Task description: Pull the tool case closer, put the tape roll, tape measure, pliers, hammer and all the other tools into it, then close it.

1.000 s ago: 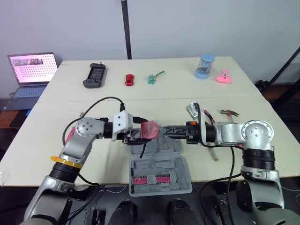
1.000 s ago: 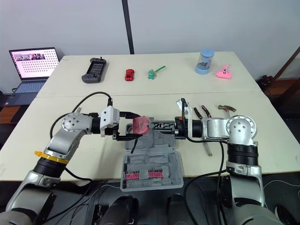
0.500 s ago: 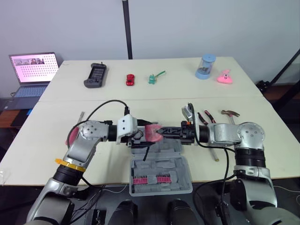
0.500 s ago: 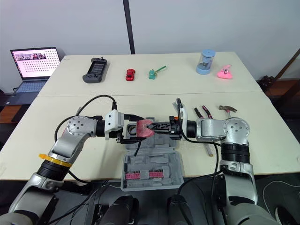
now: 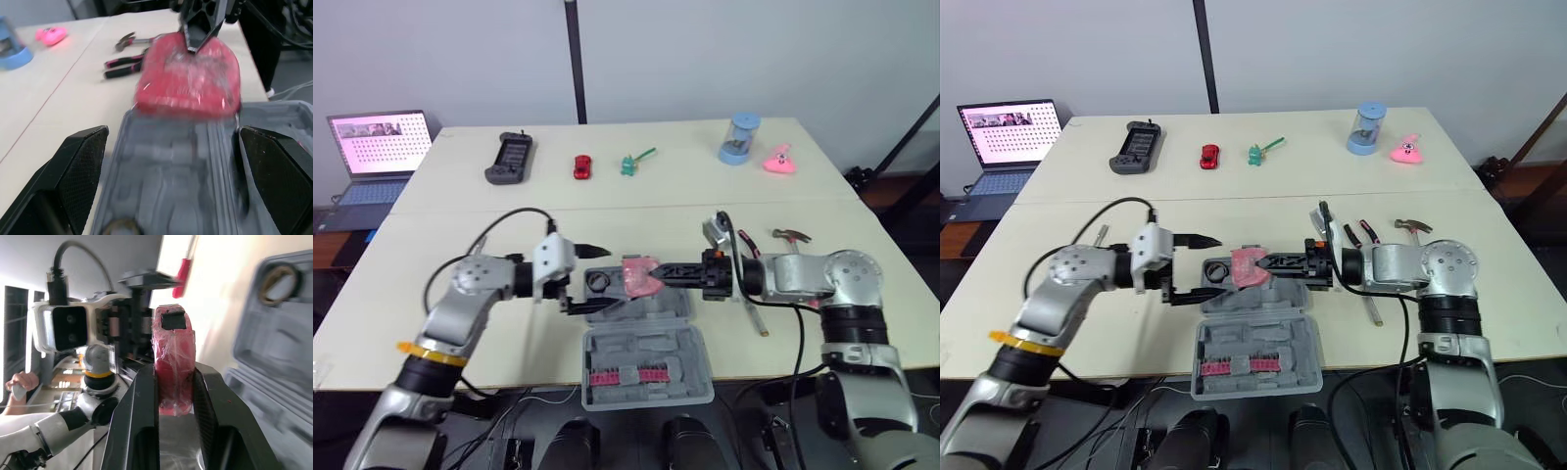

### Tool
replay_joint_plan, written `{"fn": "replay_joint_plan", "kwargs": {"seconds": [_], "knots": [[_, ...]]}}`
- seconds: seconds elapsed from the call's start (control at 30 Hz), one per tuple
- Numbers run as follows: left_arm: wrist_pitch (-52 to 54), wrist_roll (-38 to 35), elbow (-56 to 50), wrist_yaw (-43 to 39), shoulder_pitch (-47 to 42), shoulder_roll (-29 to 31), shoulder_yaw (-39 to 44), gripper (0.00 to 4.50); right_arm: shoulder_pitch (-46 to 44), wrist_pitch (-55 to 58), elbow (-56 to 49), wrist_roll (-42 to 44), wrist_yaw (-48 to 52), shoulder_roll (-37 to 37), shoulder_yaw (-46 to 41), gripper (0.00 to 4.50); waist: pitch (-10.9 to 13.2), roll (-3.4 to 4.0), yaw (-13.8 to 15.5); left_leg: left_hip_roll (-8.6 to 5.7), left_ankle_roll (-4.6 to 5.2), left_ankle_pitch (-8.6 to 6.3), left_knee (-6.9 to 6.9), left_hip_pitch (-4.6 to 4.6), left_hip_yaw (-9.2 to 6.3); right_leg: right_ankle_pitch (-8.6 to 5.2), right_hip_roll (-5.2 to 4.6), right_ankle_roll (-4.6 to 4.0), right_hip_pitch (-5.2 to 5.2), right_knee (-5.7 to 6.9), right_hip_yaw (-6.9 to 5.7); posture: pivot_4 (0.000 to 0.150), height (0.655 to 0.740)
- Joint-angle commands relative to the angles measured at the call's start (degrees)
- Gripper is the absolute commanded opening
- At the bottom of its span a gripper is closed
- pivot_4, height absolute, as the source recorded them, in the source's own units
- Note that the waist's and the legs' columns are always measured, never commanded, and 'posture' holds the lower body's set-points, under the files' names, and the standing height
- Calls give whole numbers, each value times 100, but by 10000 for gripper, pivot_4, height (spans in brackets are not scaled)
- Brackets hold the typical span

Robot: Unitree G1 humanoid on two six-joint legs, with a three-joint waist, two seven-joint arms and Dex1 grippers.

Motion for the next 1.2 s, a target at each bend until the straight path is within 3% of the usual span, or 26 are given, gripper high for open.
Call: {"fn": "replay_joint_plan", "kwargs": {"seconds": [0.03,0.27,0.43,0.7,1.0,1.2], "knots": [[198,-331,-509,8,441,343,543,45000,-368,20,72,-373,391,-333,-74,4291,1,2,5,1,1,0,-1,0,0,0,0,0,0,0,0,1500,6753],[401,-547,-1222,203,1540,682,1069,45000,-315,-677,-718,-2011,1698,-828,393,4291,2,2,61,3,1,-1,0,-3,-1,0,-1,0,0,-5,0,1500,6753],[713,-870,-1738,338,1932,695,1233,45000,-42,-832,-730,-2794,2748,-1450,620,4291,2,1,75,-2,1,0,1,-5,-2,0,-8,0,6,-12,-2,1500,6753],[1268,-1286,-2257,383,2078,704,1079,45000,1351,-1339,-1246,-3502,4398,-2466,633,4291,3,3,62,1,4,-2,-1,-3,0,-1,-6,0,6,-13,-3,1500,6753],[1442,-1320,-2202,281,1803,722,766,45000,2062,-938,-871,-3559,4366,-1800,163,4291,3,4,66,2,4,-2,-1,5,1,-1,-4,0,13,-13,-2,1500,6753],[1433,-1246,-2050,208,1629,717,633,45000,2169,-1399,-699,-4131,4367,-1463,259,4291,3,5,64,1,4,-2,1,13,2,-1,-5,0,21,-13,-1,1500,6753]]}}
